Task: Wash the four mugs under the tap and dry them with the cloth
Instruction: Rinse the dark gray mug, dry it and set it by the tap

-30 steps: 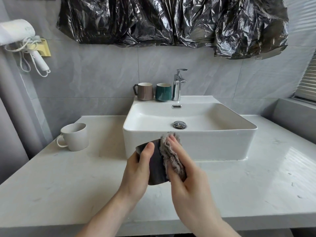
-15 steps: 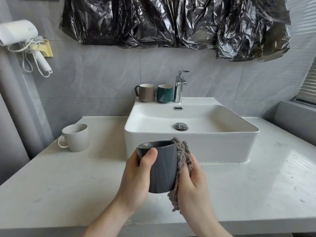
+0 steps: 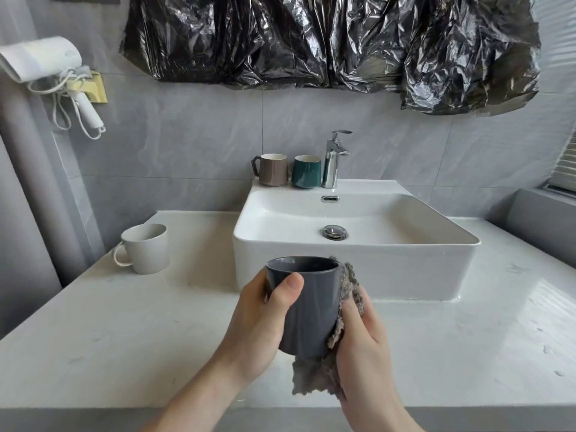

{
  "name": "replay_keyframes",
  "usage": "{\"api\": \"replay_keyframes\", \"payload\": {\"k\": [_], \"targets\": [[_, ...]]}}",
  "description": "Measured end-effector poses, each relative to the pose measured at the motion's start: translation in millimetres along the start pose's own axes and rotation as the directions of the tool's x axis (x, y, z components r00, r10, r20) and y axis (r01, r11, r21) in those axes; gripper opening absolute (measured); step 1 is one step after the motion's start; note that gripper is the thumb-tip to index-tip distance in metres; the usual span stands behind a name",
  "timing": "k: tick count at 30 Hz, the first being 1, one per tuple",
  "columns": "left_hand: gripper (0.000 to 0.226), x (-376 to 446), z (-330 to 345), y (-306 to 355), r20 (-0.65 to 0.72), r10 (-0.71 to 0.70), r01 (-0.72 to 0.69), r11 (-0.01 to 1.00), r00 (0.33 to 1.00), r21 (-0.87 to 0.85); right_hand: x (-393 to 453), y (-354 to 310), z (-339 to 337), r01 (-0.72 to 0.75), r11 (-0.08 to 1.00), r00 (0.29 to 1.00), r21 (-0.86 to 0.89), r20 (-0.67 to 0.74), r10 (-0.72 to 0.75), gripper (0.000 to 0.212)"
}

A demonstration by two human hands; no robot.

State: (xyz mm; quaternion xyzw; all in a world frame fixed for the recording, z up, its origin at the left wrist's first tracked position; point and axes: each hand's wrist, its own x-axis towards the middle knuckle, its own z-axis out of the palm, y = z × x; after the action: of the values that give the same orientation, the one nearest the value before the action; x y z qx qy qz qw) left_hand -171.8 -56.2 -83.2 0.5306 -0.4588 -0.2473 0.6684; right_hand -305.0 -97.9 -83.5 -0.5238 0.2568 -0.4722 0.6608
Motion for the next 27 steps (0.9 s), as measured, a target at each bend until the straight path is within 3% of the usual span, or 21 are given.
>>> {"api": "replay_keyframes", "payload": {"k": [2,5,6,9,12,16,21,24,27], "targets": [[0.072,1,2,-4,-0.075,0.037,-0.034,0.999,0.996,0.042,0,1,-3,0.076,0.995,0.995,-0.069,-0.053,-0.080,0.030],[0.053,-3,10,-4,-0.150,0.054,-0.050,0.998,0.987,0.030,6,10,-6,0.130,0.980,0.980,-0.152,-0.128,-0.150,0.023],[0.053,-5,13,-3,-0.156,0.032,-0.033,0.999,0.987,-0.004,6,12,-3,0.160,0.972,0.976,-0.170,-0.121,-0.182,0.022],[0.063,-5,14,-3,-0.148,-0.039,0.026,0.995,0.988,-0.092,4,18,1,0.281,0.930,0.955,-0.239,-0.025,-0.295,0.050],[0.058,-6,9,-2,-0.085,-0.057,0.046,0.991,0.995,-0.126,14,1,-2,0.348,0.884,0.934,-0.310,0.031,-0.357,0.043],[0.058,-7,5,-2,-0.065,-0.036,0.030,0.995,0.997,-0.094,29,-20,-9,0.339,0.847,0.940,-0.408,0.108,-0.324,0.021],[0.055,-1,5,0,-0.173,0.008,-0.031,0.991,0.985,-0.127,13,-11,-2,0.183,0.935,0.983,-0.303,0.035,-0.181,0.027],[0.053,-3,8,-1,-0.233,-0.048,0.012,0.988,0.971,-0.153,4,-3,-2,0.088,0.969,0.996,-0.229,0.014,-0.088,0.031],[0.063,1,6,1,-0.311,-0.113,0.054,0.980,0.944,-0.192,-11,6,0,0.081,0.962,0.995,-0.261,0.071,-0.065,0.030]]}}
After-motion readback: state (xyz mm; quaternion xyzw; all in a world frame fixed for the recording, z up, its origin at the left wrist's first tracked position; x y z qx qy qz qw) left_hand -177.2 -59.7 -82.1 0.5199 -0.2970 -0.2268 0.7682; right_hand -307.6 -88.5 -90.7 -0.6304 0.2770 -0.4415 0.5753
